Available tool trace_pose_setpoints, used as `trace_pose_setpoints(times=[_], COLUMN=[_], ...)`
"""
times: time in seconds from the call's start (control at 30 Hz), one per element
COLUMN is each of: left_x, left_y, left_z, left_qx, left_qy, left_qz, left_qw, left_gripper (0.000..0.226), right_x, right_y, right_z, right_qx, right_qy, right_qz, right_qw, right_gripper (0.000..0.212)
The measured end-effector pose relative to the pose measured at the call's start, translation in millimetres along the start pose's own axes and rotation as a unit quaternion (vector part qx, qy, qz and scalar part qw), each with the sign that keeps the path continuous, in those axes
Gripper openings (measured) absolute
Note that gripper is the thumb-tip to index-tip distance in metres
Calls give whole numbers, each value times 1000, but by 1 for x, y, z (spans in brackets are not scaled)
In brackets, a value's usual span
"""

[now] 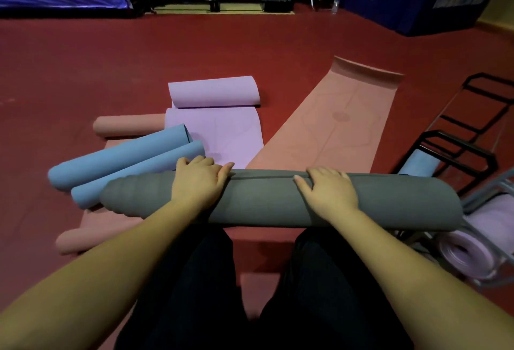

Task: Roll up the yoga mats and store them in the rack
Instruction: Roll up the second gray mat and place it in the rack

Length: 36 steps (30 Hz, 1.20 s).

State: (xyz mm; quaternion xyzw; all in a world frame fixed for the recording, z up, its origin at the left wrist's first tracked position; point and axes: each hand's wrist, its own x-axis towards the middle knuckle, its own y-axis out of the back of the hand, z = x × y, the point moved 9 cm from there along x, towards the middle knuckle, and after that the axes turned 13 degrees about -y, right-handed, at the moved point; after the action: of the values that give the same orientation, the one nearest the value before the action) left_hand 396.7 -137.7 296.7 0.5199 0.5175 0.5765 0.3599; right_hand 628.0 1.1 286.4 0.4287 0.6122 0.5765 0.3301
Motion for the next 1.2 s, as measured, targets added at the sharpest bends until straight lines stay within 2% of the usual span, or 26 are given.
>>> trace_pose_setpoints(times=[0.17, 0.3, 0.4, 0.47, 0.57, 0.67, 0.73, 0.77, 0.8, 0.83, 0.87, 0.9, 0.93, 0.97, 1.0, 1.07, 1.17, 1.2], left_x=[17, 59, 80, 75, 65, 68, 71, 73, 74, 74, 75, 75, 75, 74, 73, 70, 66, 67], left_y=[10, 12, -20, -38, -28, -27, -29, -29, -28, -28, -26, -25, -23, -22, -21, -17, -6, 0], left_z=[13, 36, 74, 98, 115, 110, 104, 102, 102, 102, 99, 100, 102, 104, 106, 109, 106, 99], left_qx=[65, -52, -132, -150, -101, -107, -109, -108, -106, -101, -93, -89, -87, -84, -79, -80, -86, -91], left_qy=[-47, -26, -54, -51, -58, -48, -40, -39, -40, -41, -40, -42, -45, -47, -50, -51, -35, -21], left_qz=[-30, -58, -183, -223, -142, -129, -141, -139, -133, -126, -121, -122, -122, -121, -121, -109, -85, -72], left_qw=[996, 997, 973, 962, 983, 985, 983, 984, 985, 986, 987, 988, 988, 988, 988, 990, 992, 993], left_gripper=[74, 63, 91, 86, 71, 73, 75, 76, 76, 77, 77, 77, 77, 78, 78, 77, 74, 73], right_x=[4, 2, 1, 0, 2, -18, -47, -59, -72, -88, -103, -120, -130, -135, -132, -117, -96, -90], right_y=[0, 3, 6, 5, 4, 24, 26, 12, -16, -51, -85, -108, -121, -126, -127, -118, -102, -95], right_z=[3, 0, -2, 1, 8, 20, 32, 37, 41, 33, 17, 1, -11, -18, -19, -16, -20, -22], right_qx=[28, 33, 44, 56, 78, 236, 398, 496, 608, 709, 760, 772, 768, 767, 772, 783, 810, 815], right_qy=[-8, -8, -9, -9, -14, -21, -74, -138, -239, -342, -423, -474, -504, -518, -521, -519, -514, -508], right_qz=[-1, 21, 36, 40, 54, 128, 154, 113, 30, -71, -160, -228, -265, -273, -258, -210, -170, -166], right_qw=[1000, 999, 998, 998, 995, 963, 901, 850, 757, 613, 467, 357, 294, 264, 258, 270, 225, 226], right_gripper=[59, 49, 49, 50, 46, 31, 13, 13, 18, 22, 24, 30, 41, 54, 61, 56, 44, 43])
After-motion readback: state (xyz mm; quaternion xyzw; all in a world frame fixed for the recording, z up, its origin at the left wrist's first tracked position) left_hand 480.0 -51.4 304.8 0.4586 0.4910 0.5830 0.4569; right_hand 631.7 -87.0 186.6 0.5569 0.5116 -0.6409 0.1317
